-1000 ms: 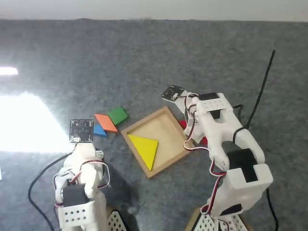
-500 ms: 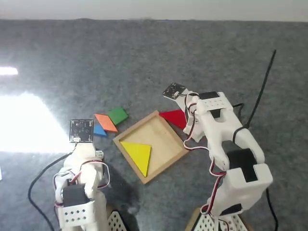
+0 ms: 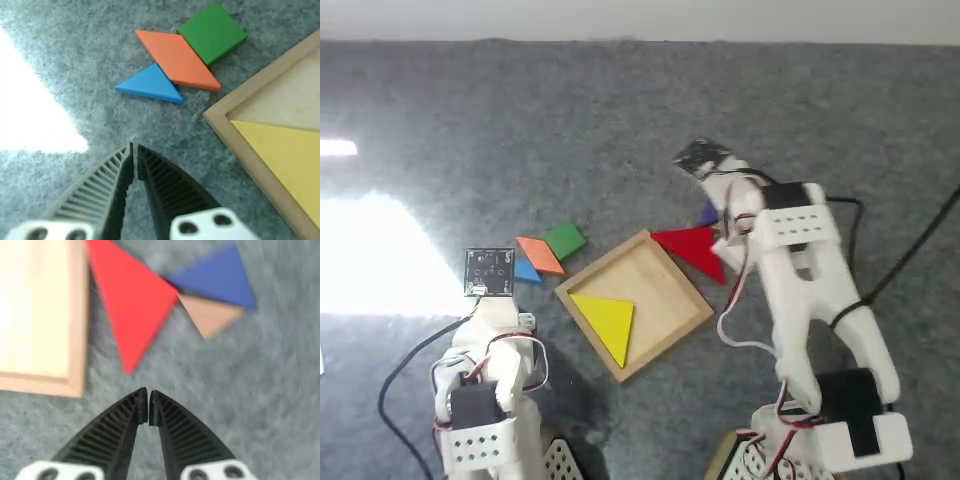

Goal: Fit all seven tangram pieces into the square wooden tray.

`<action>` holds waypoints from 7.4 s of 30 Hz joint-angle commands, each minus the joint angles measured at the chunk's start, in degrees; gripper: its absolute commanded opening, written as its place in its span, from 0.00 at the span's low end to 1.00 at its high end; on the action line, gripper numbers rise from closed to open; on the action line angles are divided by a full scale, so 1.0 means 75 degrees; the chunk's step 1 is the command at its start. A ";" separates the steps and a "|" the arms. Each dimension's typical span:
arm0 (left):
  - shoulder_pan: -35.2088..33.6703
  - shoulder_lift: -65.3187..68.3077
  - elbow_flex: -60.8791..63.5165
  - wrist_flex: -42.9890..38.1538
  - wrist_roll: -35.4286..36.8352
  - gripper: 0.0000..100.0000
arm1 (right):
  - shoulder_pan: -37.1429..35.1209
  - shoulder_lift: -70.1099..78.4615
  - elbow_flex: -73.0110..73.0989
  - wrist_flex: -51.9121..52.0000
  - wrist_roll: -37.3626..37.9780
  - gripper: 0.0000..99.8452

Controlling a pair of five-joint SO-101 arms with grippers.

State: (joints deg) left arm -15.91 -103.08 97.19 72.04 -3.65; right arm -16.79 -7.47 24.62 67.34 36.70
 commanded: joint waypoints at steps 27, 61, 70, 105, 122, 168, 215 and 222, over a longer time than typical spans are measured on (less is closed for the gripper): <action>-0.0047 -0.0141 -0.0100 0.0023 0.0012 0.01 | 0.0076 0.2432 -0.0152 -0.1905 -0.1231 0.30; -0.0047 -0.0141 -0.0100 0.0023 0.0012 0.01 | -0.0721 0.2620 -0.0152 -0.2538 0.2544 0.30; -0.0047 -0.0141 -0.0100 0.0023 0.0012 0.01 | -0.0322 0.2620 -0.0375 -0.2491 0.1993 0.30; -0.0047 -0.0141 -0.0100 0.0023 0.0012 0.01 | 0.0686 0.3229 -0.1149 -0.0932 0.0059 0.15; -0.0047 -0.0141 -0.0100 0.0023 0.0012 0.01 | 0.1623 -0.0205 0.1055 -0.1084 -0.0949 0.15; -0.0047 -0.0141 -0.0100 0.0023 0.0012 0.01 | 0.1026 0.1448 0.1313 -0.1518 -0.1207 0.31; -0.0047 -0.0141 -0.0100 0.0023 0.0012 0.01 | 0.0205 -0.0908 0.1278 -0.0264 0.0598 0.20; -0.0047 -0.0141 -0.0100 0.0023 0.0012 0.01 | 0.0275 -0.0873 0.1278 -0.0862 0.3118 0.33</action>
State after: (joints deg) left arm -15.91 -103.08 97.19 72.04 -3.65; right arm -16.00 -11.25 35.43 62.59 53.14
